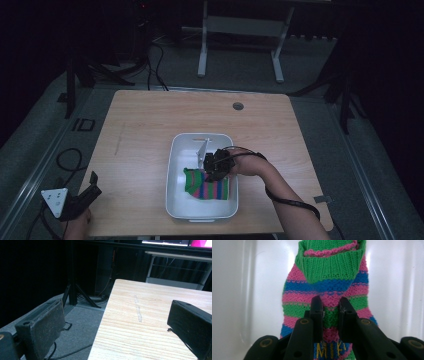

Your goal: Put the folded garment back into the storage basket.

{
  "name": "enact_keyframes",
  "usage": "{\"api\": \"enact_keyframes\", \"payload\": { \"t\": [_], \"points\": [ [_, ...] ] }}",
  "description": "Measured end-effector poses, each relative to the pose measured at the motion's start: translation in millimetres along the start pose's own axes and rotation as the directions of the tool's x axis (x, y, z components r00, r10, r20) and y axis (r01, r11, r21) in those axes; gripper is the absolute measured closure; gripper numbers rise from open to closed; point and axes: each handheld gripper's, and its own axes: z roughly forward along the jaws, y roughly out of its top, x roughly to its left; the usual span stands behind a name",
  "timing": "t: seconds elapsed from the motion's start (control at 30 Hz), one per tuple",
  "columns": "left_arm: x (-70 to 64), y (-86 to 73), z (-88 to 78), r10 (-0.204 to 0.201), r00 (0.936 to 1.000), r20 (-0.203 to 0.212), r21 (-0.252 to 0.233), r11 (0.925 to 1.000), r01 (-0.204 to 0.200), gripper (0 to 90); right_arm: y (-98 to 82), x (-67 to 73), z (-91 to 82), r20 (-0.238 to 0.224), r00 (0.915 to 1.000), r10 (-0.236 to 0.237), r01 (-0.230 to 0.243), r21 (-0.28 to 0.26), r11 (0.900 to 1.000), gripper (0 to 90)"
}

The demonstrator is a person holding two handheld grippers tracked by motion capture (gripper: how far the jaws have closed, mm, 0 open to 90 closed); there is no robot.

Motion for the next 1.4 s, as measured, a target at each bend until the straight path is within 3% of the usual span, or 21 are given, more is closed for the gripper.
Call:
{"api": "enact_keyframes", "payload": {
  "t": [0.2,0.27,0.4,0.57,0.63,0.77,0.9,1.03,1.13,1.4],
  "points": [
    [0.0,0.0,0.1,0.000,1.0000,0.001,0.000,1.0000,0.000,1.9,0.5,-0.5,7.0,0.020,0.9997,0.015,-0.015,0.025,1.000,65.9],
    [0.1,0.0,0.1,-0.001,1.0000,0.001,0.001,1.0000,0.001,1.9,1.2,0.8,4.3,0.014,0.9996,0.024,-0.024,0.016,1.000,51.8],
    [0.1,0.0,0.2,-0.002,1.0000,0.001,0.001,1.0000,0.002,1.9,2.0,3.0,-3.9,0.004,0.9998,0.022,-0.022,-0.006,1.000,42.6],
    [0.1,0.0,0.0,-0.001,1.0000,0.001,0.000,1.0000,0.001,1.9,0.9,6.6,-26.7,0.022,0.9997,0.011,-0.010,-0.045,0.999,32.4],
    [0.1,0.0,0.0,-0.001,1.0000,0.000,0.000,1.0000,0.001,1.9,-3.8,6.3,-43.8,0.040,0.9987,0.032,-0.028,-0.090,0.996,27.5],
    [0.1,0.0,0.1,-0.002,1.0000,-0.001,0.000,1.0000,0.002,1.9,-12.0,5.1,-59.5,0.063,0.9965,0.056,-0.048,-0.123,0.991,24.9],
    [-0.2,-0.1,0.0,0.000,1.0000,-0.003,-0.001,1.0000,0.000,1.8,-26.3,3.6,-75.8,0.063,0.9946,0.082,-0.072,-0.152,0.986,14.6],
    [-0.2,-0.1,0.0,-0.001,1.0000,-0.005,-0.001,1.0000,0.001,1.9,-44.0,0.8,-89.7,0.063,0.9887,0.136,-0.120,-0.209,0.971,13.7],
    [-0.2,-0.1,-0.1,-0.001,1.0000,-0.006,-0.001,1.0000,0.001,1.9,-58.5,-0.9,-95.8,0.095,0.9833,0.155,-0.131,-0.220,0.967,12.7],
    [-0.3,-0.1,-0.3,-0.001,1.0000,-0.007,-0.001,1.0000,0.001,1.9,-91.8,-5.5,-99.4,0.166,0.9583,0.233,-0.184,-0.264,0.947,13.3]
  ]
}}
